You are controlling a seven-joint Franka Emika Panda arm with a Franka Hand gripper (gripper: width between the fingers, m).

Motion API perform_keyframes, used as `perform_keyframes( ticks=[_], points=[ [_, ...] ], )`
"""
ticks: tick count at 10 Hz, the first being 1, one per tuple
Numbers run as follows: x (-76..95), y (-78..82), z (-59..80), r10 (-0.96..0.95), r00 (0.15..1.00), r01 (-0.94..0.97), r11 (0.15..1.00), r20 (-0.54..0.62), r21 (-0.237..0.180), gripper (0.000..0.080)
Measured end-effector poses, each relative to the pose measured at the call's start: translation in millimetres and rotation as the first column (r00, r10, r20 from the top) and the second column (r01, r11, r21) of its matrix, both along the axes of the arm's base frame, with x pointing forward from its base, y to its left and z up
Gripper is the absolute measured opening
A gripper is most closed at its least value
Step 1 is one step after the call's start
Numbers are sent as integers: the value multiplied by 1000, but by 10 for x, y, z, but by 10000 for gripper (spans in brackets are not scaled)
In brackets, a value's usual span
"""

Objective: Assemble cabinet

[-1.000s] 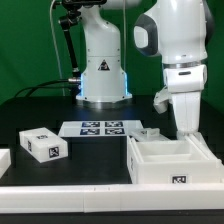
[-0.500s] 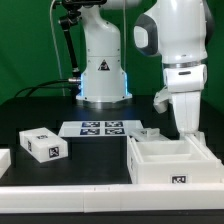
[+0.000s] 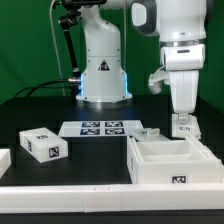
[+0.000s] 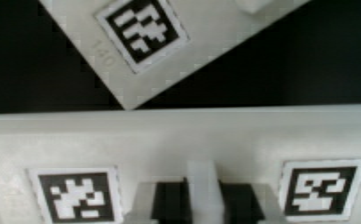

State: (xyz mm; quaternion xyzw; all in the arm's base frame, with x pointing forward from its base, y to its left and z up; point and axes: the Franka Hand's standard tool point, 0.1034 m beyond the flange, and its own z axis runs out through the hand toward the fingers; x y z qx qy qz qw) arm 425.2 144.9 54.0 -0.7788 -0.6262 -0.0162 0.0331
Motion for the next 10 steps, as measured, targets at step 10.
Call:
perform_keyframes(
  ticks=[10],
  points=[
    [214, -375, 72, 110, 994, -110, 994, 14, -4, 68]
  ],
)
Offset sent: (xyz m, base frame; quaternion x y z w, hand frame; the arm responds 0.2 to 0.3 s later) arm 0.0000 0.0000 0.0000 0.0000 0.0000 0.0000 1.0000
